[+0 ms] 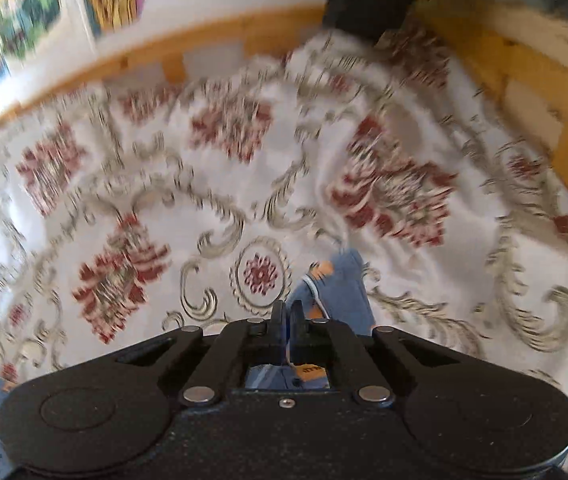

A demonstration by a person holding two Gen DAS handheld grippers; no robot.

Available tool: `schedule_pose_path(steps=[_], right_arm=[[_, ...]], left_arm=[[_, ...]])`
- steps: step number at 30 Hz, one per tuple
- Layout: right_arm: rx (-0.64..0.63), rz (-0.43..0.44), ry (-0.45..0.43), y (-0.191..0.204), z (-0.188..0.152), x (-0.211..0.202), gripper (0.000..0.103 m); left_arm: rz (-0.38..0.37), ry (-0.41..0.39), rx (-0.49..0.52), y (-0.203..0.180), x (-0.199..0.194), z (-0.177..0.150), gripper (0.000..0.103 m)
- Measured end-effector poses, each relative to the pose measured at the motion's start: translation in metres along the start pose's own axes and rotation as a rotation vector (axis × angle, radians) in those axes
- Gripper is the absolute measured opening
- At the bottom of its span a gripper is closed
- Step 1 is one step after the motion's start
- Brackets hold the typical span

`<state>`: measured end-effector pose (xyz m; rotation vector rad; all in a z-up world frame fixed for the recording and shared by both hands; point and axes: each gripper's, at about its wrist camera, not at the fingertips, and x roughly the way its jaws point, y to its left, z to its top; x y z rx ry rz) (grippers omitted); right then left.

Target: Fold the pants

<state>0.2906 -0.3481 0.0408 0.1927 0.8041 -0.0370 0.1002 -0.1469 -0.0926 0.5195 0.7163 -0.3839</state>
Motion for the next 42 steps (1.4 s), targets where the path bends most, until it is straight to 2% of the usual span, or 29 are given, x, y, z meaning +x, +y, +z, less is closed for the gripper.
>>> schedule_pose_path(steps=[4,6,8,10,17,22,26,28,29,35,39,42], right_arm=[[0.025,-0.026,-0.128,-0.027,-0.029,-0.052,0.000],[0.036,-0.056,-0.157,-0.040,-0.048,-0.070,0.000],[0.069,-0.088,-0.143,-0.054,-0.069,-0.078,0.000],[0.117,-0.098,-0.087,-0.068,-0.090,-0.079,0.000],[0.346,-0.041,0.052,-0.098,-0.134,-0.078,0.000],[0.389,-0.023,0.029,-0.106,-0.140,-0.080,0.013],[0.429,-0.011,0.007,-0.118,-0.133,-0.077,0.014],[0.447,0.000,-0.001,-0.122,-0.130,-0.075,0.008],[0.440,0.002,-0.010,-0.122,-0.127,-0.074,0.001],[0.359,0.035,-0.073,-0.106,-0.090,-0.067,0.000],[0.197,0.034,-0.218,-0.077,-0.066,-0.098,0.000],[0.062,-0.035,-0.302,-0.059,-0.075,-0.129,0.000]], left_arm=[[0.006,-0.023,0.015,-0.001,-0.006,0.000,0.000],[0.006,-0.034,0.026,-0.002,-0.009,0.000,0.000],[-0.002,-0.046,0.035,-0.003,-0.013,0.000,0.000],[-0.009,-0.053,0.051,-0.006,-0.015,0.000,0.000],[-0.030,-0.015,0.034,-0.003,-0.016,-0.004,0.000],[-0.027,-0.006,0.032,-0.003,-0.018,-0.007,0.000],[-0.023,-0.004,0.033,-0.003,-0.017,-0.007,0.000],[-0.022,-0.003,0.031,-0.004,-0.017,-0.006,0.000],[-0.021,-0.002,0.032,-0.004,-0.016,-0.006,0.000],[-0.017,-0.008,0.029,-0.005,-0.016,-0.007,0.000],[-0.014,-0.018,0.014,-0.004,-0.016,-0.004,0.000],[-0.020,-0.041,-0.003,-0.002,-0.019,0.000,0.000]])
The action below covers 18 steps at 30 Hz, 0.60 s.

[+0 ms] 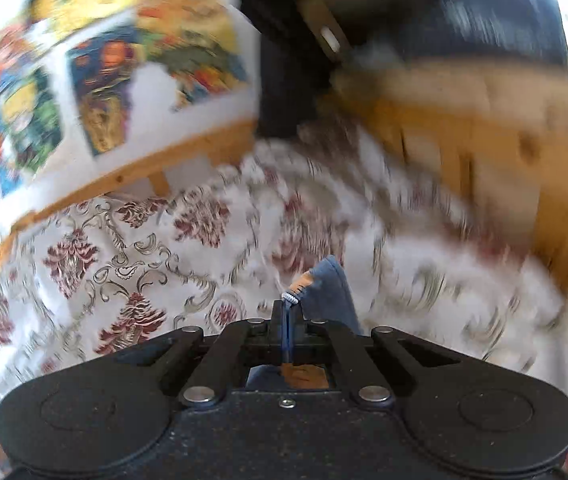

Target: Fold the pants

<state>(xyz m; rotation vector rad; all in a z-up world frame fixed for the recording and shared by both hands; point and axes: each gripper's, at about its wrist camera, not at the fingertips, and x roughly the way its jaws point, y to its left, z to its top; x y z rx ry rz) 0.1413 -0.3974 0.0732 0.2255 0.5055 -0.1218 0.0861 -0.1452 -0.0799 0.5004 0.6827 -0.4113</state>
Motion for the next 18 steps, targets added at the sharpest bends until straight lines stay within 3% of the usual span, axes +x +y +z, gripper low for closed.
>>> schedule_pose_path(steps=[2,7,9,18], right_arm=[[-0.011,-0.051,0.046,-0.006,-0.014,-0.009,0.000],[0.103,-0.158,0.361,-0.050,-0.061,0.008,0.000],[0.133,-0.161,0.439,-0.060,-0.072,0.010,0.000],[0.151,-0.142,0.519,-0.061,-0.079,0.006,0.000]], left_arm=[[-0.008,-0.019,0.002,0.000,-0.004,0.002,0.000],[-0.021,-0.010,0.026,-0.001,-0.010,0.001,0.000],[-0.029,0.007,0.032,0.000,-0.009,-0.001,0.000],[-0.032,0.031,0.052,-0.002,-0.012,-0.005,0.000]])
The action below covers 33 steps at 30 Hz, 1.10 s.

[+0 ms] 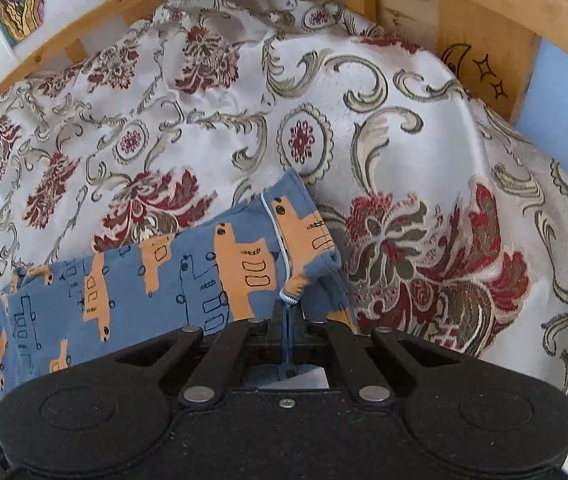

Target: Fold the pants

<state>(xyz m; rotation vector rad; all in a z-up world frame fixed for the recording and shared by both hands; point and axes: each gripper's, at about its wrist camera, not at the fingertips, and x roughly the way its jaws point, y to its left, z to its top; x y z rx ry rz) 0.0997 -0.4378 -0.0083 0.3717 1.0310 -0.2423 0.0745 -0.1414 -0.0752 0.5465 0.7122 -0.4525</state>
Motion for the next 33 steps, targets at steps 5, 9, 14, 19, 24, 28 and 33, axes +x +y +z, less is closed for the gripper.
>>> schedule_pose_path(steps=[5,9,14,19,24,28,33], right_arm=[[0.020,0.000,0.051,-0.006,-0.009,0.003,0.000],[0.019,0.000,0.067,-0.007,-0.013,0.003,0.000],[0.003,-0.026,0.088,-0.004,-0.011,0.014,0.000],[-0.030,-0.053,0.085,0.000,-0.010,0.018,0.000],[-0.064,-0.048,0.134,0.003,-0.016,0.010,0.037],[-0.115,-0.017,0.103,0.009,-0.022,-0.014,0.066],[-0.334,0.075,-0.014,0.057,-0.030,-0.036,0.098]], left_arm=[[0.006,0.005,0.011,0.001,-0.002,0.000,0.000],[0.008,0.018,0.027,-0.001,-0.004,-0.002,0.000],[0.007,0.044,0.026,0.000,-0.001,-0.003,0.000],[-0.006,0.070,0.026,-0.001,0.004,-0.006,0.001],[-0.046,0.106,0.018,0.001,0.005,-0.008,0.006],[-0.131,0.181,-0.026,0.011,0.002,-0.011,0.018],[-0.147,0.153,-0.061,0.039,-0.025,-0.013,0.062]])
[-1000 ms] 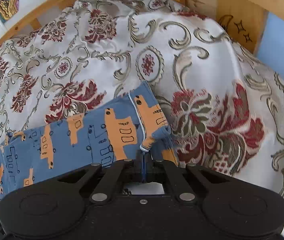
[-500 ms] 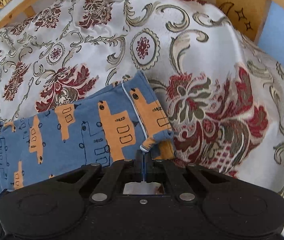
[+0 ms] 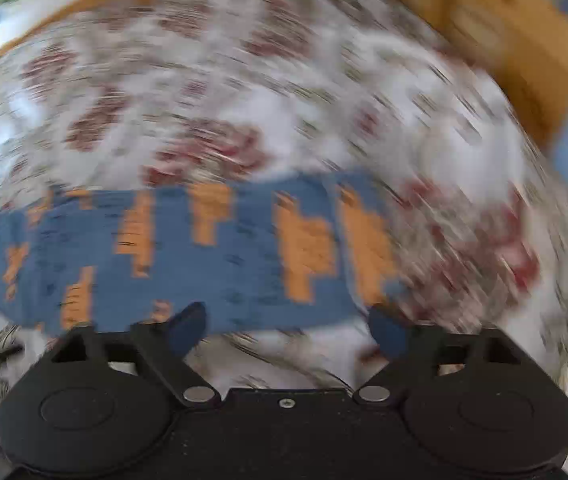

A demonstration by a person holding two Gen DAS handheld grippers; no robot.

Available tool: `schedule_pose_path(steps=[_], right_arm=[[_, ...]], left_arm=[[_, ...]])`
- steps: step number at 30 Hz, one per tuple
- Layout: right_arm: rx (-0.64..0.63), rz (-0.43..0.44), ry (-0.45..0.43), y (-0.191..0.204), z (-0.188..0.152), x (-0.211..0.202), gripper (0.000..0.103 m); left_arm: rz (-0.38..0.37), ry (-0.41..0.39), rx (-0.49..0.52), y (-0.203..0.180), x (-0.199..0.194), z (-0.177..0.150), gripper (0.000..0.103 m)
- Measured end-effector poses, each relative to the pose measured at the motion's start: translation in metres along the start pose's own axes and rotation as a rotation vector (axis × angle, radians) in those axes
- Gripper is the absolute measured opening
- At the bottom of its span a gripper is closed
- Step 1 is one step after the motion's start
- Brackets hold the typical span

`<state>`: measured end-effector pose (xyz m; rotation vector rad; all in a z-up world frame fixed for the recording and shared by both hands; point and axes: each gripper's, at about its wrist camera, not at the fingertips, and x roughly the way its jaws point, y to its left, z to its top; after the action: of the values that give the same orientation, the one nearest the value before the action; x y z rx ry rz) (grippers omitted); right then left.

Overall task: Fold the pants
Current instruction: 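Open both grippers and release the pants, then grasp the pants edge with the left gripper near the right gripper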

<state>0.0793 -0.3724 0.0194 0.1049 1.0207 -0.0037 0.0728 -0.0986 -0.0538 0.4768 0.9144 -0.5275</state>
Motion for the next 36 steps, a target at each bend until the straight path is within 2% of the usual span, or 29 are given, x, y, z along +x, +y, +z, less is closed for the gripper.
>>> schedule_pose_path(steps=[1,6,10,13,17,19,27,29,30,31,32,34,36], right_arm=[[-0.051,0.028,-0.025,0.014,0.004,0.001,0.099],[-0.223,0.141,-0.085,0.074,0.028,0.031,0.101],[-0.350,0.166,-0.131,0.110,0.046,0.057,0.101],[-0.434,0.198,-0.157,0.125,0.058,0.072,0.101],[-0.477,0.236,-0.167,0.134,0.079,0.093,0.101],[-0.456,0.254,-0.160,0.137,0.091,0.102,0.101],[-0.468,0.291,-0.180,0.146,0.111,0.121,0.100],[-0.469,0.298,-0.181,0.145,0.113,0.123,0.100],[-0.473,0.304,-0.183,0.145,0.113,0.123,0.097],[-0.477,0.313,-0.182,0.145,0.114,0.124,0.095],[-0.481,0.328,-0.176,0.145,0.116,0.125,0.089],[-0.473,0.376,-0.154,0.147,0.120,0.127,0.080],[-0.430,0.466,-0.110,0.151,0.128,0.129,0.056]], left_arm=[[0.013,-0.012,0.001,0.007,-0.006,0.001,0.070],[0.159,-0.064,-0.052,0.065,-0.009,0.019,0.082],[0.216,-0.138,-0.158,0.107,0.014,0.038,0.082],[0.226,-0.178,-0.181,0.122,0.038,0.053,0.080],[0.114,-0.186,-0.151,0.129,0.058,0.056,0.079],[0.062,-0.176,-0.182,0.131,0.065,0.052,0.079],[-0.141,-0.039,-0.712,0.177,0.075,0.055,0.075],[-0.191,0.003,-0.827,0.189,0.081,0.059,0.071],[-0.199,0.031,-0.872,0.194,0.086,0.060,0.065],[-0.186,0.057,-0.903,0.198,0.091,0.061,0.053],[-0.167,0.083,-0.924,0.200,0.095,0.061,0.046],[-0.143,0.120,-0.943,0.203,0.104,0.058,0.012],[-0.132,0.129,-0.957,0.202,0.106,0.053,0.006]])
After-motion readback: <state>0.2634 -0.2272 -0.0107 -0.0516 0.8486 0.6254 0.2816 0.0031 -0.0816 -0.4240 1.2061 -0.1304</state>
